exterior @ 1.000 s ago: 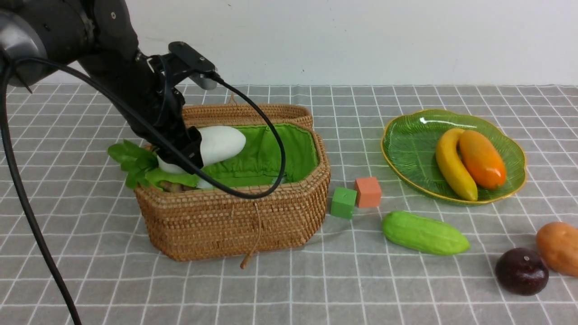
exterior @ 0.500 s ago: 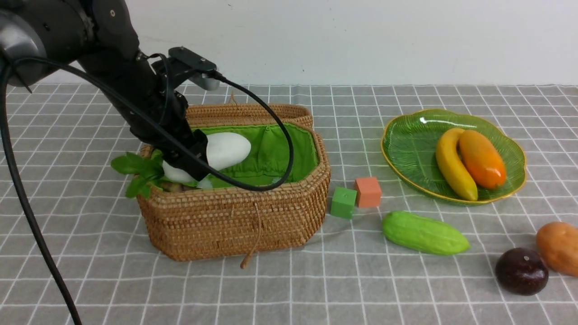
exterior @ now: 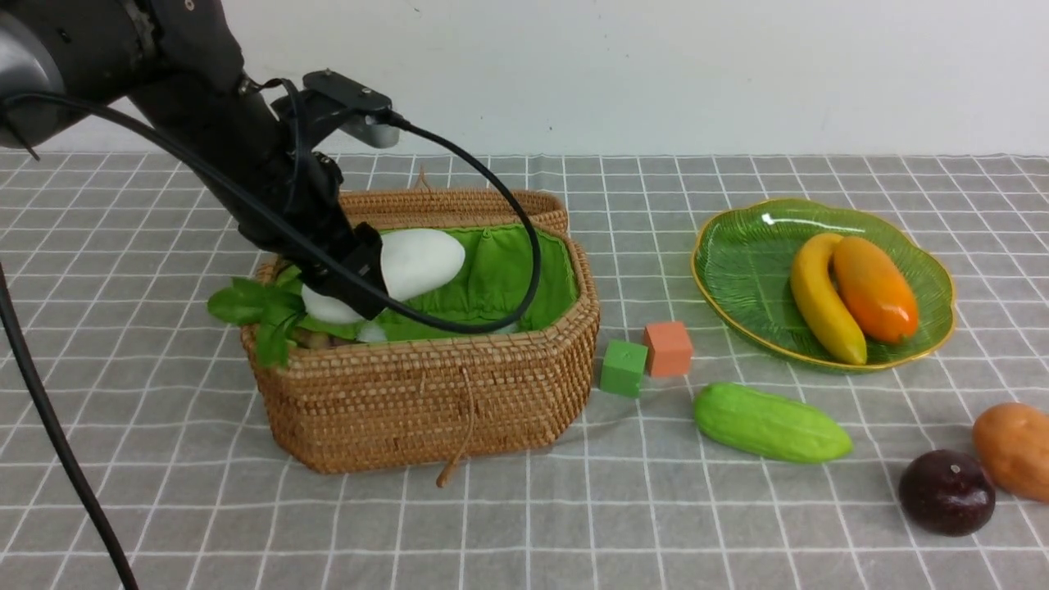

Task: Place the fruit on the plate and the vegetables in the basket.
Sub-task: Take a daikon with your left arm and place it on the basket on the left, then take a chayote with your left arm and place it on the basket on the left.

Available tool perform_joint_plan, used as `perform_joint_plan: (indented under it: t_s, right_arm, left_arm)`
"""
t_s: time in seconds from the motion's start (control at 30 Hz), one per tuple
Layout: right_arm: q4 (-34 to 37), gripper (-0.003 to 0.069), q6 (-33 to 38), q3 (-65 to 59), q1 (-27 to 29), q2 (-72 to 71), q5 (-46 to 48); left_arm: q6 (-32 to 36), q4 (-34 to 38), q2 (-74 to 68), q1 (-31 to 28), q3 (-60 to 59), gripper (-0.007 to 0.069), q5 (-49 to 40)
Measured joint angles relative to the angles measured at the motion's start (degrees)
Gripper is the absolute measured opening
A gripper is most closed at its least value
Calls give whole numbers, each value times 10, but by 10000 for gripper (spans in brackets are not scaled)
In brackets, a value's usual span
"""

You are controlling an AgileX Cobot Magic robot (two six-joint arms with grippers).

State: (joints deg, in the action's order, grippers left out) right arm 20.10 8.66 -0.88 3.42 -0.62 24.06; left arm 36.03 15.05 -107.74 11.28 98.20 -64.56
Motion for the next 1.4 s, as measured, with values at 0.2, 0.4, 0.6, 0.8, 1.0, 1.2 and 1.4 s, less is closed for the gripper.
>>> perform_joint_plan:
  t_s: [0.2,0.4,0.6,0.8,1.0,1.2,1.4]
  right_arm:
    - [0,240,0,0,0,0,0]
    - [0,240,0,0,0,0,0]
    - [0,240,0,0,0,0,0]
    - [0,240,0,0,0,0,0]
    - [0,240,0,0,0,0,0]
    - [0,240,0,0,0,0,0]
    - [0,240,0,0,0,0,0]
  left_arm:
    - [0,5,2,0,0,601,-2]
    - [0,7,2,0,0,614,-8]
    - [0,7,17,0,0,603,-26]
    - [1,8,95,0,0,585,-41]
    - [45,63,144,10,0,584,-62]
    - [104,185,129,121,0,584,-54]
    - [34,107,44,250,21,582,72]
